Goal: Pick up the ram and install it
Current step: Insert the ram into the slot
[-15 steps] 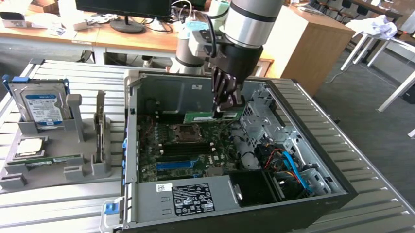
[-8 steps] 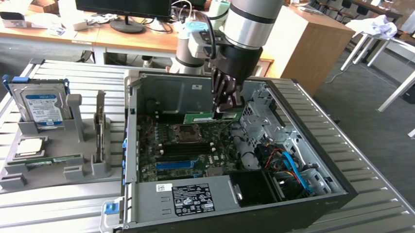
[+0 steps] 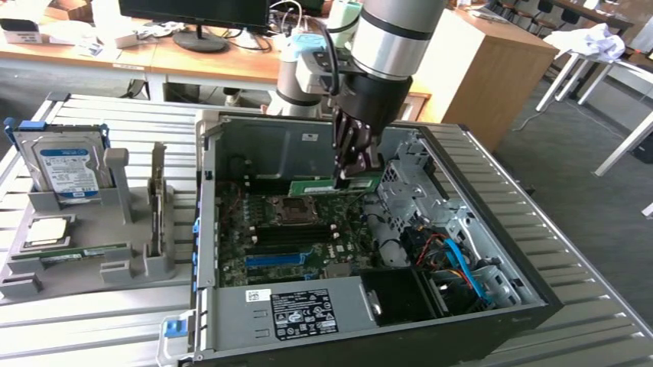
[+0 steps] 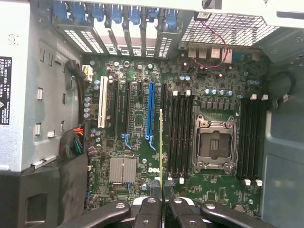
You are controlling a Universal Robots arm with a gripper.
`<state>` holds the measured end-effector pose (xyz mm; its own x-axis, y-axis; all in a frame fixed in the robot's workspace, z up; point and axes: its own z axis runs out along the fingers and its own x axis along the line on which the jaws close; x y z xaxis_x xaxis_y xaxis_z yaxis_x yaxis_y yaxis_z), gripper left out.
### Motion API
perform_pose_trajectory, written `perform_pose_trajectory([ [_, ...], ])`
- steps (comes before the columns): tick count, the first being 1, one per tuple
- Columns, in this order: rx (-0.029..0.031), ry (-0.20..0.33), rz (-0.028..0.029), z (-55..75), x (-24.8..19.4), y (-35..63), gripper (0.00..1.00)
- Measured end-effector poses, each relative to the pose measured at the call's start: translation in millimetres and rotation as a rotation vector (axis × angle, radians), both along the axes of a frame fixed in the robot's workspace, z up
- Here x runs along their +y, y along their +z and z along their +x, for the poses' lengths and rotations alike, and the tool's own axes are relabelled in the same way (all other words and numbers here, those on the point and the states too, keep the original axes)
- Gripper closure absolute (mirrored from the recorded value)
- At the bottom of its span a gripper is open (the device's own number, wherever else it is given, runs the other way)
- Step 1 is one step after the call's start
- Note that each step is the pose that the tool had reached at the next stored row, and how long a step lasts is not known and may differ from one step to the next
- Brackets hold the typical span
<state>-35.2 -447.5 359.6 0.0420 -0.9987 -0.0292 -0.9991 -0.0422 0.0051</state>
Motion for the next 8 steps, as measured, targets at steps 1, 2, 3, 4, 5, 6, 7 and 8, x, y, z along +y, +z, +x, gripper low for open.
perform_pose_trajectory([
  [1,0.0,0.0,0.0,0.0,0.0,-0.3,0.87],
  [2,0.0,0.0,-0.0001,0.0,0.0,-0.6,0.87],
  [3,0.0,0.0,0.0,0.0,0.0,-0.9,0.87],
  [4,-0.0001,0.0,-0.0001,0.0,0.0,-1.1,0.87],
  [5,0.0,0.0,0.0,0.0,0.0,-1.4,0.87],
  [6,0.0,0.0,0.0,0.0,0.0,-1.7,0.87],
  [7,0.0,0.0,-0.0001,0.0,0.0,-2.0,0.87],
  [8,0.0,0.0,-0.0001,0.0,0.0,-2.2,0.87],
])
